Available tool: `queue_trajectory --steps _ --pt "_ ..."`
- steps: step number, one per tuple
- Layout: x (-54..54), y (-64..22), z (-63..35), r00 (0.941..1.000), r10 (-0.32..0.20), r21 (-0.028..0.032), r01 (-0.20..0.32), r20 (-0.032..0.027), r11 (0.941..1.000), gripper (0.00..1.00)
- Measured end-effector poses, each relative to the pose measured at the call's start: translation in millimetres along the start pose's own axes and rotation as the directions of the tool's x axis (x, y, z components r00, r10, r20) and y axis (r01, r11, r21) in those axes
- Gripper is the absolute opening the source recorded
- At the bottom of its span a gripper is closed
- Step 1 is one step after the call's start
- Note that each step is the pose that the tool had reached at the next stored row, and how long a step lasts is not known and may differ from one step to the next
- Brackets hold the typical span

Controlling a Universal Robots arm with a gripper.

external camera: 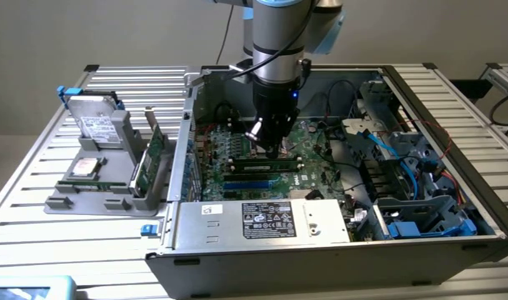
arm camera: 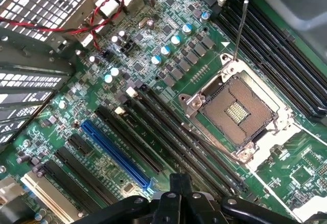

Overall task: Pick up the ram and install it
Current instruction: 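Press down the ram until it locks into place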

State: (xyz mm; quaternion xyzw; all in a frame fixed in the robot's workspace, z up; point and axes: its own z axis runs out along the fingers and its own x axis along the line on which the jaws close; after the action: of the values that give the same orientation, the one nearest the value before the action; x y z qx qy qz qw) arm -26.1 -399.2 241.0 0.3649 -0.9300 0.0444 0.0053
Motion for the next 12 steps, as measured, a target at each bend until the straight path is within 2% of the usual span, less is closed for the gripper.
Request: queue_trajectory --steps 6,12 --pt "0.0 0.0 0.2 0.9972 0.075 0.0011 -0.075 -0.0012 0.9972 0.11" --pt "0.0 0.0 0.5 0.9890 0.148 0.0030 -0.148 -0.0016 0.9890 0.11"
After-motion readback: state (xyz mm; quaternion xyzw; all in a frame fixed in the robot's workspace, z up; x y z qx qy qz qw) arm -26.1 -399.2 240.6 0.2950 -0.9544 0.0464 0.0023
